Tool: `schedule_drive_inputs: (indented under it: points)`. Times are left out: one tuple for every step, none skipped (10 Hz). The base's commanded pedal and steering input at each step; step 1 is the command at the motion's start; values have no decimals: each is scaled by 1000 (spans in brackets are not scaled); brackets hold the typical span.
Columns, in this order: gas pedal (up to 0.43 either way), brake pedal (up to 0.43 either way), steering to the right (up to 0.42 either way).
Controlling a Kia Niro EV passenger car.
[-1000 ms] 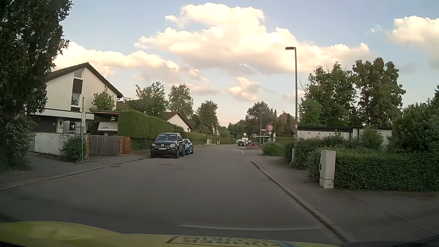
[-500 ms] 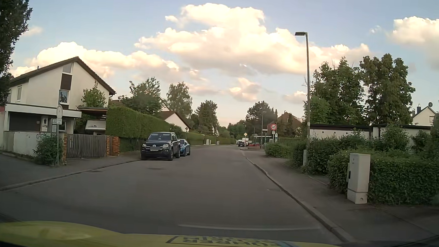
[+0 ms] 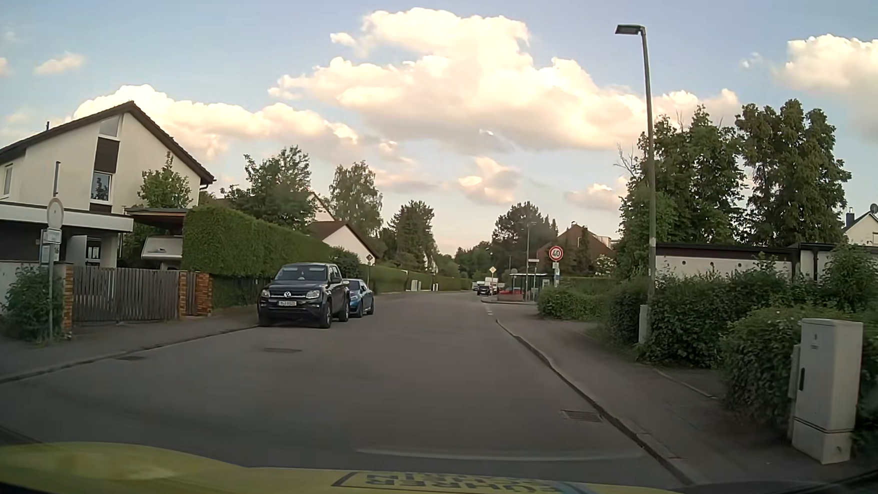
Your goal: Follow the waypoints while adhering to traffic rules and regulations
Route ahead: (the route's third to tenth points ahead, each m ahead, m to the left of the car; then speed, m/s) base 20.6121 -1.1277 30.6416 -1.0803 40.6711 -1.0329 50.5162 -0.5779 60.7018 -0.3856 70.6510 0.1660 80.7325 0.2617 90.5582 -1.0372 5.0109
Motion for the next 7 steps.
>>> schedule_drive_inputs:
  points:
    - [59, 0, 0]
    - [59, 0, 0]
    - [59, 0, 0]
    - [59, 0, 0]
    - [59, 0, 0]
    - [59, 0, 0]
    - [59, 0, 0]
